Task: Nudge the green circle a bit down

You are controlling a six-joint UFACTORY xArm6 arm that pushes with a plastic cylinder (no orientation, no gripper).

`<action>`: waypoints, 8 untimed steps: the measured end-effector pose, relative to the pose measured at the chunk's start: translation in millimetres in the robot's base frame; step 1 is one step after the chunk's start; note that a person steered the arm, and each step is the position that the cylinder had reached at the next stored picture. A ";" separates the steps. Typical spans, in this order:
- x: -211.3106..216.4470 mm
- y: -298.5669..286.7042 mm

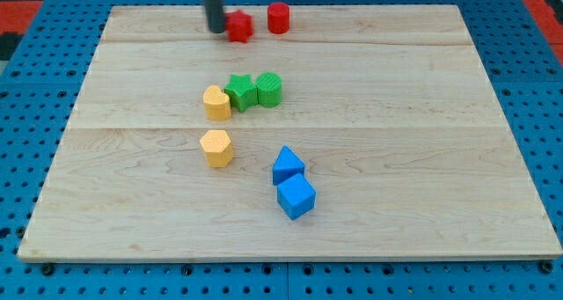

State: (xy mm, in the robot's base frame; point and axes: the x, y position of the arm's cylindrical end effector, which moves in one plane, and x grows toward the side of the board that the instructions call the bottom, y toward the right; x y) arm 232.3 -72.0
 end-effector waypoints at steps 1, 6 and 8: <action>-2.4 15.5; -0.7 2.0; 62.9 7.3</action>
State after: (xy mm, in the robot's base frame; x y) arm 295.2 -64.7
